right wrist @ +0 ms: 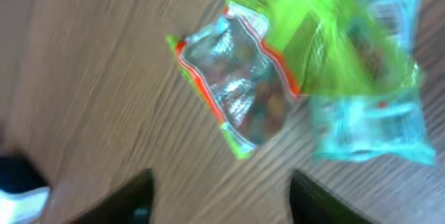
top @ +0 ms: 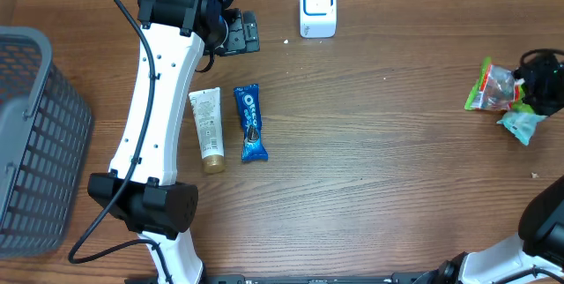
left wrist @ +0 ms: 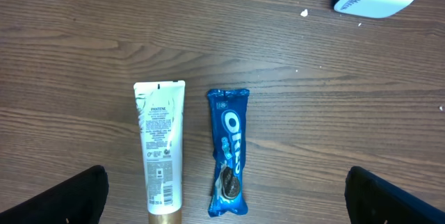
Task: Scan the item barcode
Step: 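Carry the green snack bag to the right table edge and release, then reach the right gripper to the blue Oreo pack and grasp it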
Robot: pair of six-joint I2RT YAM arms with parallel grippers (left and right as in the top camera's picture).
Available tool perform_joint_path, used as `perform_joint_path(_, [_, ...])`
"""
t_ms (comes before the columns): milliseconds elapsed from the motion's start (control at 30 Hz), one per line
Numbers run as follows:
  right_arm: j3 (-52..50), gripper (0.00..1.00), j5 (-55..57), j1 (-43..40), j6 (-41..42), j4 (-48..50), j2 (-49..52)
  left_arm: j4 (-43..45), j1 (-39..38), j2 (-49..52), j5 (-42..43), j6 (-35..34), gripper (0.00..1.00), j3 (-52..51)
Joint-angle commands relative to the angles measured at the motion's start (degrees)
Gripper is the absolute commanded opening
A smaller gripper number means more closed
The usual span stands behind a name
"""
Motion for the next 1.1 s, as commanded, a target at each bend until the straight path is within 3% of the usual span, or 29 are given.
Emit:
perform_joint_path(0, [6.88, 0.77, -7.8, 0.2, -0.68, -1.7, -3.04, 0.04, -0.37, 0.2, -0.07, 0.87, 1.0, 0.04])
perform_joint_path(133, [9.53, 1.0, -16.17, 5.49, -0.92, -4.96, -7.37, 0.07, -0.37, 0.2, -0.07, 0.87, 1.0, 0.04])
perform_joint_path(267, [9.49, 1.0, -17.81, 12.81, -8.57, -8.74, -7.13, 0.07, -0.37, 0.2, -0.07, 0.87, 1.0, 0.04])
perform_joint_path(500, [8.79, 1.0, -17.55, 25.09, -9.84, -2.62, -6.84, 0.07, -0.37, 0.2, -0.07, 0.87, 1.0, 0.04])
perform_joint_path(700, [8.74, 1.0, -9.75, 37.48, -9.94, -2.64, -5.95, 0.26, -0.37, 0.2, -0.07, 0.92, 1.0, 0.07])
perform_joint_path(767, [8.74, 1.0, -9.38, 41.68, -9.9, -2.4, -4.81, -0.07, -0.07, 0.17, -3.67, 1.53, 1.0, 0.85])
perform_joint_path(1067, [8.74, 0.99, -9.38, 56.24, -5.42, 2.95, 2.78, -11.23, 10.71, 0.07, -4.42, 1.57, 1.0, 10.69])
